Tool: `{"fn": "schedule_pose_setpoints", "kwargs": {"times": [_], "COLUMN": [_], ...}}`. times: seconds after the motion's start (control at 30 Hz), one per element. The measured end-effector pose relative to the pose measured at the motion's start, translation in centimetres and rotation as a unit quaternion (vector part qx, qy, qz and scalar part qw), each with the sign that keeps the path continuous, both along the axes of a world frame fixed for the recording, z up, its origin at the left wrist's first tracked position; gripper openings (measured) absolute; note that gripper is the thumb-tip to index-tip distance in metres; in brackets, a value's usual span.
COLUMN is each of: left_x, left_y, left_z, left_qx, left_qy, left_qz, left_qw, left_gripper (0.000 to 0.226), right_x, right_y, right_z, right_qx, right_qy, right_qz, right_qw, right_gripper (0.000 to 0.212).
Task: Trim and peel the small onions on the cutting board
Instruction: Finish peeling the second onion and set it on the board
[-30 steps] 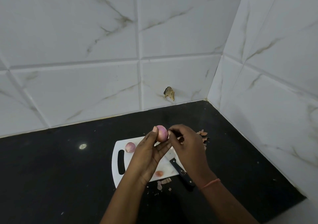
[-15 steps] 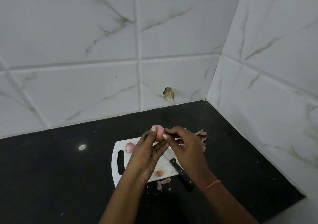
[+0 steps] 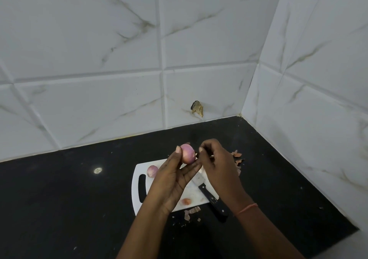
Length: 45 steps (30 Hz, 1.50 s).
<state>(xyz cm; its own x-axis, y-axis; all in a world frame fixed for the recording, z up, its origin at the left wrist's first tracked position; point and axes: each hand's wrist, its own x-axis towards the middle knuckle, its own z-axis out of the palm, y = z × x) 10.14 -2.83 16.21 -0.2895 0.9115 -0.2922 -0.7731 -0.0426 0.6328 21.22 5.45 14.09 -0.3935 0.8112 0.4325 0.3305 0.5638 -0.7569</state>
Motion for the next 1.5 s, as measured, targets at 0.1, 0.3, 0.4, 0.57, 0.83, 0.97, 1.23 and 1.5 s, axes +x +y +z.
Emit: {"fn": "schedule_pose_setpoints", "kwargs": {"times": [0.1, 0.3, 0.4, 0.57, 0.83, 0.97, 1.23, 1.5], "left_x": [0.0, -0.1, -0.2, -0.5, -0.2, -0.3, -0.8, -0.5], "left_y": [-0.1, 0.3, 0.4, 0.3, 0.3, 0.3, 0.6, 0.6], "left_z": [0.3, -0.3, -0.7, -1.0, -0.8, -0.7, -1.5, -1.2], "left_qx": [0.008, 0.000, -0.003, 0.003, -0.008, 0.019, 0.043, 0.010], "left_qy": [-0.017, -0.010, -0.001, 0.018, 0.018, -0.007, 0.009, 0.048], "left_qz": [-0.016, 0.019, 0.029, 0.032, 0.017, 0.004, 0.023, 0.028], "left_qw": [1.000, 1.000, 1.000, 0.999, 1.000, 1.000, 0.999, 0.998], "left_gripper": [0.039, 0.043, 0.052, 0.052, 0.043, 0.042, 0.038, 0.049], "right_x": [0.0, -0.1, -0.3, -0.1, -0.3, -0.3, -0.3, -0.5], "right_y": [-0.1, -1.2, -1.3, -0.8, -0.3, -0.5, -0.5, -0.2], "right_z": [-0.1, -0.2, -0.6, -0.8, -0.1, 0.0, 0.0, -0.3], "right_qx": [-0.015, 0.063, 0.084, 0.096, 0.067, -0.009, 0.005, 0.087], "right_qy": [0.046, 0.027, 0.021, 0.013, 0.009, 0.072, 0.073, -0.051], "right_qz": [-0.039, 0.020, 0.003, 0.006, 0.005, 0.025, 0.055, 0.038], "right_qw": [0.998, 0.997, 0.996, 0.995, 0.998, 0.997, 0.996, 0.994], "right_gripper": [0.027, 0.019, 0.019, 0.013, 0.005, 0.018, 0.012, 0.017]}}
